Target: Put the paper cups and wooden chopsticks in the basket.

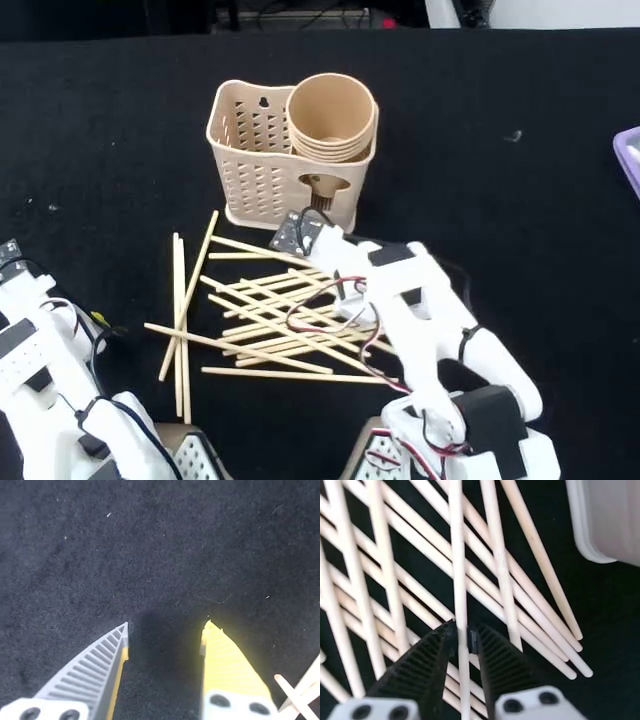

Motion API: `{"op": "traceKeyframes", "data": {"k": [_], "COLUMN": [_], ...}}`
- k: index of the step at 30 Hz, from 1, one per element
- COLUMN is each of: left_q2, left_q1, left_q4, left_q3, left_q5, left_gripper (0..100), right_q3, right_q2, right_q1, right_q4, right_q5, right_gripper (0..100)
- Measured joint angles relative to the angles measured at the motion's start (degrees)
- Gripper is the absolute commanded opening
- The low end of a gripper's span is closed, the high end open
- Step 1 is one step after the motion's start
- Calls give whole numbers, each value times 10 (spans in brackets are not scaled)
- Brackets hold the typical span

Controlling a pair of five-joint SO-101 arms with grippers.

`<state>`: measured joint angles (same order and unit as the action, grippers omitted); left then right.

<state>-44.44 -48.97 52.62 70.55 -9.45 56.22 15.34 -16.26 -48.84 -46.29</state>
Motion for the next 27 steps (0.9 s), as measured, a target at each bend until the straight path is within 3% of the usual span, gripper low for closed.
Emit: {"op": "traceKeyframes", "data": {"k": [7, 18, 22, 27], "left_q2": [0, 0, 0, 0], "left_q1": [0, 0, 0, 0], "left_q4": [0, 0, 0, 0], "left_q3": [0, 0, 0, 0], "left_q5": [0, 0, 0, 0], "left_gripper": [234, 234, 234, 234], "right_q3": [-4, 11, 47, 97], "right_q2": [2, 161, 193, 196], "right_q1": [0, -5, -48, -121], "right_q4": [-33, -149, -158, -105], "right_q5": [1, -16, -11, 55], "right_gripper": [11, 11, 15, 70]}}
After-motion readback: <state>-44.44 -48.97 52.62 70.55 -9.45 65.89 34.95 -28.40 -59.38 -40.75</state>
